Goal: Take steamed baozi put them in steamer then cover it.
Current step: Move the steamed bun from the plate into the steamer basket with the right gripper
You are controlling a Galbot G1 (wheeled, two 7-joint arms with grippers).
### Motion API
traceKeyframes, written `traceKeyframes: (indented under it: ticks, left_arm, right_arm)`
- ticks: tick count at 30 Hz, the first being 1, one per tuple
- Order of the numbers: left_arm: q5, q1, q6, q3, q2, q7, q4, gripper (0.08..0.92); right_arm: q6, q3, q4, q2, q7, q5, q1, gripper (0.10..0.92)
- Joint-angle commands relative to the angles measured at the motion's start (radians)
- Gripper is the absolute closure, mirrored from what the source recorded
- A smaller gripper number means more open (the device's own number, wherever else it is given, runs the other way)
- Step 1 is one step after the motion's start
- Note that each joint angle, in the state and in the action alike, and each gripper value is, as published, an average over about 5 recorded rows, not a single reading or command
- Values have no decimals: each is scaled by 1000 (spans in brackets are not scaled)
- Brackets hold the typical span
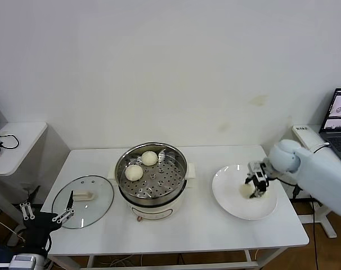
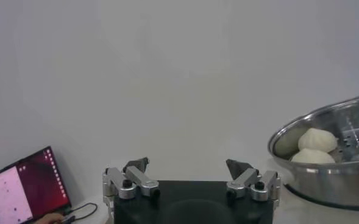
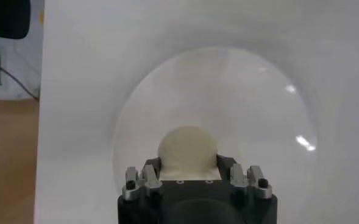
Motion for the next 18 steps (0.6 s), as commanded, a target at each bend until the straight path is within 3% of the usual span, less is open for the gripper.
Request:
traceKeyframes:
  ticks: [1, 18]
  left_arm:
    - [-3, -2, 1, 0, 3, 0, 2, 177]
    - [-17, 3, -1, -34, 5, -1, 6, 177]
  right_arm:
    - [-13, -103, 17, 35, -3, 128, 283, 440]
    - [-27, -282, -69, 471, 89, 302, 539, 431]
